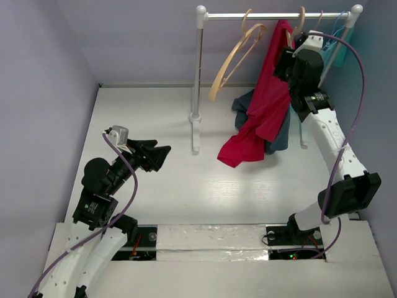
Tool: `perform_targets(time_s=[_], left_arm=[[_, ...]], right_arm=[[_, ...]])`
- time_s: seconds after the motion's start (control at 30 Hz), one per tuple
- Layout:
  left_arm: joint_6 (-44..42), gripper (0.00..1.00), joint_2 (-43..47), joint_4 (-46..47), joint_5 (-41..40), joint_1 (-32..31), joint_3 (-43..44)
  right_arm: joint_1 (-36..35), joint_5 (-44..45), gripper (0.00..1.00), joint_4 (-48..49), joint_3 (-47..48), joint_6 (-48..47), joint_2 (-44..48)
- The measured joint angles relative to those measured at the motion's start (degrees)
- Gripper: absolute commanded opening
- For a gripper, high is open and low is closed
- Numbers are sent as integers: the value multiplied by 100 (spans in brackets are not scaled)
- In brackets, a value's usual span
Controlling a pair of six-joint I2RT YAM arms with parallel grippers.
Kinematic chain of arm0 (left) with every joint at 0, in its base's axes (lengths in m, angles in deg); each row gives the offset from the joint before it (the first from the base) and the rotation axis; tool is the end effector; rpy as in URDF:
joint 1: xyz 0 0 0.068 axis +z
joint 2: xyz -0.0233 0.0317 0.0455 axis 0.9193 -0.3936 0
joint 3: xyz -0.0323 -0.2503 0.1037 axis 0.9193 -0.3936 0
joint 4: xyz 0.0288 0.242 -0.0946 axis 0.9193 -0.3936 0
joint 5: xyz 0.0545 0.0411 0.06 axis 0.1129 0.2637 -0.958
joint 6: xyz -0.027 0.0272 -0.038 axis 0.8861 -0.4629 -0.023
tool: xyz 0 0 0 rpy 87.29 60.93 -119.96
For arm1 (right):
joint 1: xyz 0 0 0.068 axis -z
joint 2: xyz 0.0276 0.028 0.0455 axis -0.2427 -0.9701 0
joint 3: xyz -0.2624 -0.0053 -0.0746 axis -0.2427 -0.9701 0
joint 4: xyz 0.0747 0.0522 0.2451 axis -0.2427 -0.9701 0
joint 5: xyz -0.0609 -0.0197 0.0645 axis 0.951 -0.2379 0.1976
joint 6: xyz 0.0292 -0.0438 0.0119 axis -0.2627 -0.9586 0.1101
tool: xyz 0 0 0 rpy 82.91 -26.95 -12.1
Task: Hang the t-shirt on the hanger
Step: Place the hanger at the clothesline, then reset both arms
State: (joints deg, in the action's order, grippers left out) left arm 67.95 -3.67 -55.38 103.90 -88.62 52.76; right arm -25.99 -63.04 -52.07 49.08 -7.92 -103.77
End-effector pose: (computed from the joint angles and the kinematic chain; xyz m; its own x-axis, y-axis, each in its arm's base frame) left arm 0.1024 -0.0533 0.3666 -0.0886 -0.3519 -0.9318 0.6575 0.6821 -0.3202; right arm 0.3443 0.0599 0.4600 -0.0707 0.1140 -0.9910 0.1585 0.9821 0.1017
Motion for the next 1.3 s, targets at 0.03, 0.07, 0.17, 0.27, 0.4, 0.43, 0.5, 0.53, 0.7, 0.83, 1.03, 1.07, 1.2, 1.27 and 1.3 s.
perform_targets(time_s=[0.03, 0.07, 0.17, 0.27, 0.4, 0.43, 0.5, 0.53, 0.7, 0.83, 1.03, 1.07, 1.2, 1.27, 1.3], left_arm=[[0, 61, 0, 0, 0, 0, -2], [0, 61, 0, 0, -2, 0, 0], [0, 61, 0, -2, -9, 0, -2], [2, 61, 0, -2, -17, 0, -2], [7, 62, -9, 0, -26, 4, -2], [7, 62, -11, 0, -31, 4, -2], [7, 65, -13, 0, -57, 4, -2], [7, 70, -13, 2, -74, 4, -2], [31, 84, -61, 0, -155, 4, 0], [44, 92, -61, -13, -232, 7, 72], [92, 96, 35, 68, -376, 7, 433], [114, 96, 57, 125, -402, 7, 485], [181, 96, 208, 387, -525, 7, 540], [225, 96, 308, 468, -597, 7, 535], [251, 96, 361, 529, -636, 7, 525]], right_arm=[[0, -20, 74, 0, -50, 52, 33], [0, -52, 79, -2, -118, 68, 83], [-2, -109, 99, -26, -326, 190, 345], [-2, -177, 100, -59, -509, 304, 787], [-2, -260, 100, 2, -763, 476, 1611], [-2, -284, 100, 52, -883, 525, 1871], [-2, -332, 100, 101, -1200, 678, 2452], [-2, -389, 100, 188, -1410, 776, 2765], [0, -988, 100, 518, -2739, 1486, 4441], [0, -1904, 100, 890, -3941, 2009, 5836], [0, -2750, 100, 835, -5016, 2411, 7390], [0, -2820, 100, 734, -5069, 2422, 7593], [0, -2977, 100, 328, -5110, 2376, 8303], [0, -2973, 100, 140, -5090, 2312, 8507], [0, -2959, 100, 42, -5073, 2273, 8561]])
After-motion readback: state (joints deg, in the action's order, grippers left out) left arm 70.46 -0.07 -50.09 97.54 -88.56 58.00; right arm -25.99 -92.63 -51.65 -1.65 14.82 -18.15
